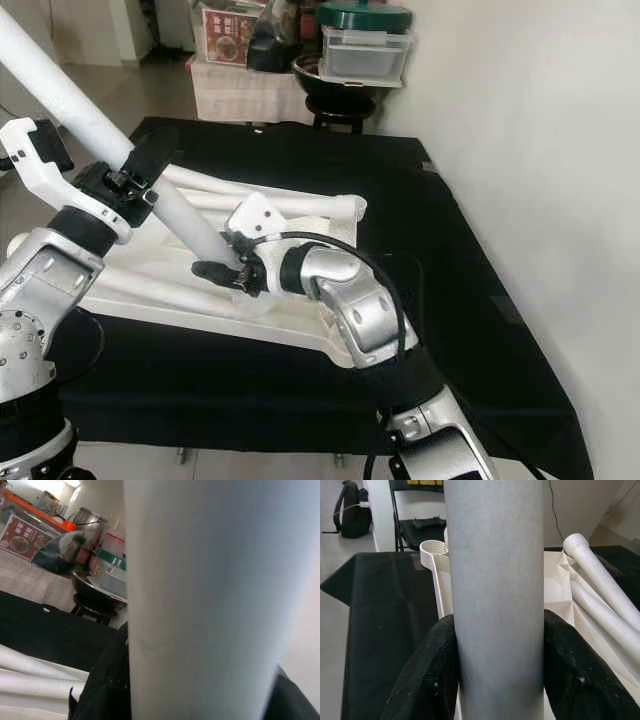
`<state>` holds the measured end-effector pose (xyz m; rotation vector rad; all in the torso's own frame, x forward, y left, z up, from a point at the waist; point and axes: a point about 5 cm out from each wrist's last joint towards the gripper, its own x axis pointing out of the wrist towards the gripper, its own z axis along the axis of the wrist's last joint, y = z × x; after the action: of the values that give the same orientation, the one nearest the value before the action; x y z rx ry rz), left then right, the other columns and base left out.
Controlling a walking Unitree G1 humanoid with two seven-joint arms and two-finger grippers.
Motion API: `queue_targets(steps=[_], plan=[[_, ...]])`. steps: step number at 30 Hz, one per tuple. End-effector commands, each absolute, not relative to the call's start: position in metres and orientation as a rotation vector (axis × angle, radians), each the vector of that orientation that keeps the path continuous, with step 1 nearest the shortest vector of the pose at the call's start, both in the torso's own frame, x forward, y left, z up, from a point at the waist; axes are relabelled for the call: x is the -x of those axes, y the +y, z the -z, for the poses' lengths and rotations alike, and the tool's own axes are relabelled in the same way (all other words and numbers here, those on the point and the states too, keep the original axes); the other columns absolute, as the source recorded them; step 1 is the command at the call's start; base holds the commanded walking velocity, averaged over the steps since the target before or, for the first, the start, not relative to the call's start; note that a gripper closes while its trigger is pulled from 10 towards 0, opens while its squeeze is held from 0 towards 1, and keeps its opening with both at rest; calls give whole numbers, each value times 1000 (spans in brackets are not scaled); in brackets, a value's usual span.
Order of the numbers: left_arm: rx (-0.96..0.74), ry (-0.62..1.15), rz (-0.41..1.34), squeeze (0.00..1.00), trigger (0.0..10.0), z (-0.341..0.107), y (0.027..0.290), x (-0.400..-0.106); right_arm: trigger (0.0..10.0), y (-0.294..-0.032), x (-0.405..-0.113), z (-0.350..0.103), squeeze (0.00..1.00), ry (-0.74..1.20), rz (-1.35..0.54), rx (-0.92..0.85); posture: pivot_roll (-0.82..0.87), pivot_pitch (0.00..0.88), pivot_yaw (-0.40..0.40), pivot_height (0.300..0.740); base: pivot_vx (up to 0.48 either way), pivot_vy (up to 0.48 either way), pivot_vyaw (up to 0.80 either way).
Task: Building children table
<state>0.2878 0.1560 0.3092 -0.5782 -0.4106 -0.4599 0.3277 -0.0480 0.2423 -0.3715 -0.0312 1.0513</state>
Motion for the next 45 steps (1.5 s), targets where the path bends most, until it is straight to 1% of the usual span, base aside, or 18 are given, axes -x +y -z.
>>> queue_targets(steps=[1,5,6,7,13,14,15,16,28,29,30,31,37,38,39,42,45], plan=[[583,-417,571,0,0,-315,141,-283,10000,-49,-336,-234,1000,33,-968,368,-39,17,-63,740,0,0,0],[584,-413,577,0,0,-315,139,-283,10000,-42,-335,-236,1000,25,-969,328,-40,17,-64,740,0,0,0],[590,-411,582,0,0,-315,138,-283,10000,-37,-334,-237,949,21,-968,315,-41,19,-64,740,0,0,0],[593,-410,586,0,0,-315,137,-283,10000,-33,-333,-237,0,16,-968,311,-41,19,-64,740,0,0,0],[606,-410,596,0,0,-316,135,-283,10000,-24,-331,-237,0,12,-973,283,-41,20,-65,740,0,0,0],[604,-406,601,0,0,-316,133,-282,9098,-21,-330,-237,0,10,-984,282,-38,21,-64,740,0,0,0],[604,-406,601,0,0,-316,133,-282,9098,-21,-330,-237,0,10,-984,282,-38,21,-64,740,0,0,0],[604,-400,609,0,0,-315,131,-282,0,-18,-329,-238,0,6,-986,277,-38,21,-64,740,0,0,0],[615,-398,620,0,0,-316,126,-282,0,-16,-327,-238,0,0,-991,294,-45,18,-62,740,0,0,0],[608,-401,602,0,0,-316,127,-283,0,-17,-327,-237,0,1,-987,295,-47,18,-61,740,0,0,0],[604,-410,582,0,4549,-316,129,-283,0,-18,-327,-236,0,2,-979,295,-47,18,-61,740,0,0,0],[601,-416,575,1000,10000,-316,130,-284,0,-19,-328,-236,0,6,-970,292,-47,19,-61,740,0,0,0],[606,-440,592,1000,10000,-320,132,-280,0,-28,-336,-239,0,3,-908,246,-44,20,-65,740,0,0,0],[605,-453,599,1000,10000,-321,136,-277,0,-39,-345,-245,0,-15,-823,200,-44,21,-66,740,0,0,0],[605,-453,599,1000,10000,-321,136,-277,0,-39,-345,-245,0,-15,-823,200,-44,21,-66,740,0,0,0],[584,-475,595,1000,10000,-322,147,-270,0,-70,-366,-262,0,-60,-605,54,-46,24,-64,740,0,0,0],[577,-477,591,1000,10000,-321,149,-269,0,-76,-369,-265,0,-71,-569,36,-46,24,-64,740,0,0,0]])
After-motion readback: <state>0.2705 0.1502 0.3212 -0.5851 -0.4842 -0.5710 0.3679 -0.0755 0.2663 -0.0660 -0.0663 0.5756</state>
